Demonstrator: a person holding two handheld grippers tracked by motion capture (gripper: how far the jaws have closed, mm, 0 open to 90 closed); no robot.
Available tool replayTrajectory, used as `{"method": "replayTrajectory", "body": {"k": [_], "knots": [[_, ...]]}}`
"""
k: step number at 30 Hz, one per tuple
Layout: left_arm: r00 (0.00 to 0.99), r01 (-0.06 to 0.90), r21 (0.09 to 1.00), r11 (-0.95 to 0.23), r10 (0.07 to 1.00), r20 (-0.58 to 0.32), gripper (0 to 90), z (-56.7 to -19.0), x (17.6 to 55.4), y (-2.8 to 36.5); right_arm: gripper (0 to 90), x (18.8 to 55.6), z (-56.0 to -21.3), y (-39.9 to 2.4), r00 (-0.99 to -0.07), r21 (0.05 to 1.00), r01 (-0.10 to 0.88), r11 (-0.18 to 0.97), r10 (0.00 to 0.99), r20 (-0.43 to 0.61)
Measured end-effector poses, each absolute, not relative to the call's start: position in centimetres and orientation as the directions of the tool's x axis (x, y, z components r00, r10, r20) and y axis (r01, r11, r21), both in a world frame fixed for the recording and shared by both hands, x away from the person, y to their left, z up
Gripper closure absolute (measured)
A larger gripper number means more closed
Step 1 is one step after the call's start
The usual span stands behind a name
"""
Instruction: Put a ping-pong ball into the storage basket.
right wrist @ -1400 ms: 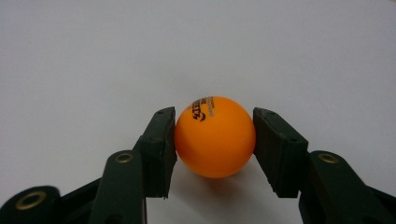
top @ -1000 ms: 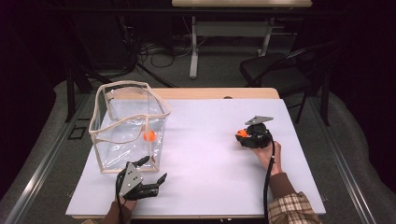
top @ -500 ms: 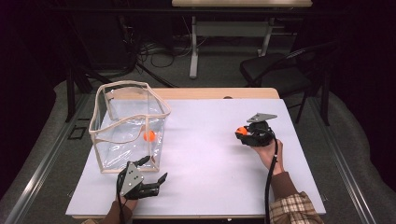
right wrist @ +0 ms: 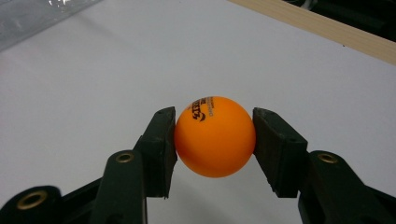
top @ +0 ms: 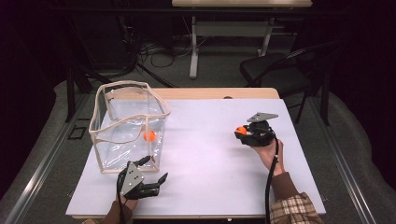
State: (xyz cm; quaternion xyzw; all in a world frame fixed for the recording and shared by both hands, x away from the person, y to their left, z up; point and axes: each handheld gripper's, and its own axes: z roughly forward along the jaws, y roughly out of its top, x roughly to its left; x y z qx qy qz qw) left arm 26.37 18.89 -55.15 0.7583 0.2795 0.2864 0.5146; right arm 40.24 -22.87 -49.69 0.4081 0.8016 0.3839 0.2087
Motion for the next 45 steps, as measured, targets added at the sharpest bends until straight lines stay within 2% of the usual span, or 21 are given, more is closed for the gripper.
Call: {"method": "replayTrajectory", "body": {"k": [26,45], "knots": [[0.679,0.131,0.942,-0.309,0.72,0.142,15.8,-55.3,26.3,19.2,51.2,40.0,-47.7,-21.4,-0.608,0.801,0.466,0.375,0.793,-0.018],[0.673,0.128,0.94,-0.315,0.724,0.151,15.7,-55.1,26.0,19.2,51.2,39.9,-45.7,-20.6,-0.628,0.814,0.423,0.398,0.776,-0.053]]}}
